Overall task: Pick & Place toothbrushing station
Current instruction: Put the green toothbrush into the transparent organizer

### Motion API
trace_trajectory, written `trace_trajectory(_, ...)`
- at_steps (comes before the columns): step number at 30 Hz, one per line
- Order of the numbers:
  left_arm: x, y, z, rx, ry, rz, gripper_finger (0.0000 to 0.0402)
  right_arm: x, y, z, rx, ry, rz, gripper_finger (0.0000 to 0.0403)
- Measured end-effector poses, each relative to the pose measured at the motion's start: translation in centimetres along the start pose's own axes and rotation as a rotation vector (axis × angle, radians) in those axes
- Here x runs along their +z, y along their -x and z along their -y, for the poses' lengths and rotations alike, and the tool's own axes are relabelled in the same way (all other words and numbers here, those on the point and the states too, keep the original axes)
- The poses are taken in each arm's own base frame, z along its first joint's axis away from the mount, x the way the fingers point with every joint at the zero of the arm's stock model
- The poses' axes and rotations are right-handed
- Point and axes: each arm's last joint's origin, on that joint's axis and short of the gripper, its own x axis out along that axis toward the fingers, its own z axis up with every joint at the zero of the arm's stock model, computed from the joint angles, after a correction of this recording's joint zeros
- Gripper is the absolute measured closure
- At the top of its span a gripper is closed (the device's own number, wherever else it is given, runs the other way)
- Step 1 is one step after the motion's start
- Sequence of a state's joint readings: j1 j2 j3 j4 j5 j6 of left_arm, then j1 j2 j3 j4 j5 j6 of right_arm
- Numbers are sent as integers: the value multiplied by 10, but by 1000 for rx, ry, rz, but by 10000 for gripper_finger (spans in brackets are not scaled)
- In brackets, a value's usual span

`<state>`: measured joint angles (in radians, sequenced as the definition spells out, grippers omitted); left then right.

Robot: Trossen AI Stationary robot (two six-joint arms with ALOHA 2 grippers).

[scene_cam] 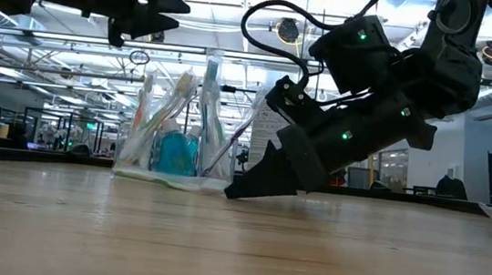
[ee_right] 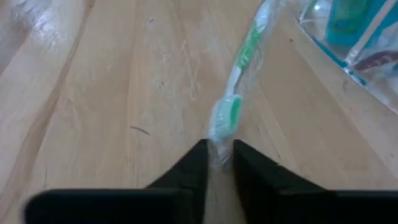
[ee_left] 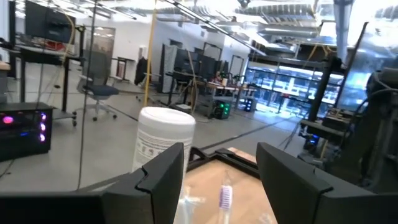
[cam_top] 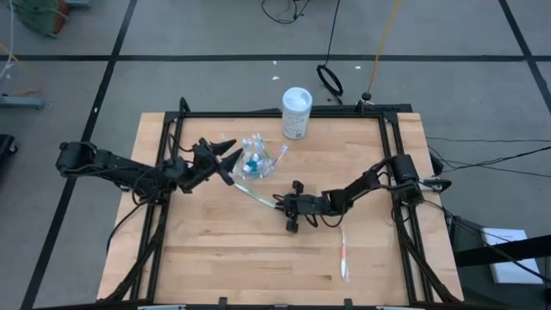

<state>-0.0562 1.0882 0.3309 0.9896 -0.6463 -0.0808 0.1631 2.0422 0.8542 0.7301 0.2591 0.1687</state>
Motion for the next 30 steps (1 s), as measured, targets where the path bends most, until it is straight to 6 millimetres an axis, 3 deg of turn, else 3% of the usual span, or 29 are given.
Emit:
trace_trajectory(3, 0, 1, 1, -10, 16, -2, 192, 0, 0, 0, 2, 33, 6, 391)
trace_trajectory(9, -2, 2, 3, -21, 48, -20, 192, 20, 15, 1, 0, 158, 12, 400)
trace_trajectory(15, -5, 4, 6, -31, 31, -48, 192, 72, 63, 6, -65, 358, 85, 401)
trace_trajectory(21, -6, 5, 7, -58, 32, -55, 192, 124, 123, 24, -291, 504, 229, 402)
trace_trajectory(26, -7, 7, 11, -81, 27, -70, 192, 147, 159, 42, -391, 537, 314, 402)
trace_trajectory(30, -10, 10, 13, -94, 9, -100, 192, 151, 171, 54, -423, 534, 302, 402)
